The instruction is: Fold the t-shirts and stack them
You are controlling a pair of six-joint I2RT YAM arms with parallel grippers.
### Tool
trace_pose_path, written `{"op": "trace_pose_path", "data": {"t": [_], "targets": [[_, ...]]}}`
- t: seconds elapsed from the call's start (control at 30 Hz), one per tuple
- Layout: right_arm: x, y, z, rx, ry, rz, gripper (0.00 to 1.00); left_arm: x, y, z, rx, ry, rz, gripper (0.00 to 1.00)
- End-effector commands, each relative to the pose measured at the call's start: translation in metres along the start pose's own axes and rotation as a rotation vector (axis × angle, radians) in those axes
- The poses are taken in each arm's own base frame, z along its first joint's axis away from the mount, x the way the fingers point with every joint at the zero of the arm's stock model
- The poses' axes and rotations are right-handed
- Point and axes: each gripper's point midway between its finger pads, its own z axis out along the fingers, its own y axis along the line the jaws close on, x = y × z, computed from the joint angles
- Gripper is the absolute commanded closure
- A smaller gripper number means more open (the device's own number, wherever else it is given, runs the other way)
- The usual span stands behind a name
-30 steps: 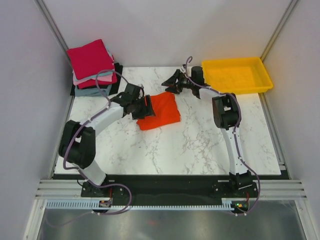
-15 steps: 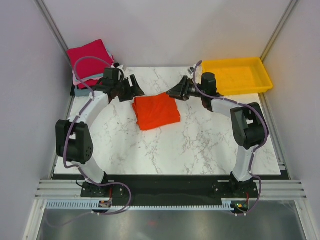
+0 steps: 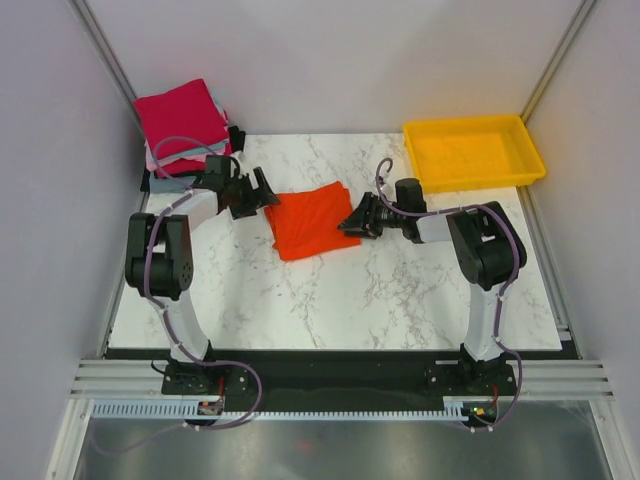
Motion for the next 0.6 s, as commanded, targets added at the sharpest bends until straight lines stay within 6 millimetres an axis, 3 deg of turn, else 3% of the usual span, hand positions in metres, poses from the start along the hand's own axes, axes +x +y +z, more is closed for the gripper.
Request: {"op": "trace_pose_path", "data": {"t": [0.0, 0.2, 0.43, 0.57], "targets": [[-0.006, 0.0, -0.004, 0.024, -0.022, -0.09, 0.46, 0.004, 0.0, 0.019, 0.049, -0.007, 0.024, 0.07], [0.007, -0.024, 0.001, 0.049, 0.003, -0.056, 0.48, 0.011, 0.005, 0.044, 0.078, 0.011, -0.014, 0.07], [0.01, -0.036, 0.0, 0.057, 0.008, -0.037, 0.48, 0.013, -0.002, 0.047, 0.1, 0.021, -0.057, 0.13], [0.007, -0.039, -0.002, 0.051, 0.0, -0.031, 0.48, 0.032, -0.01, 0.054, 0.088, 0.065, -0.061, 0.19]]}}
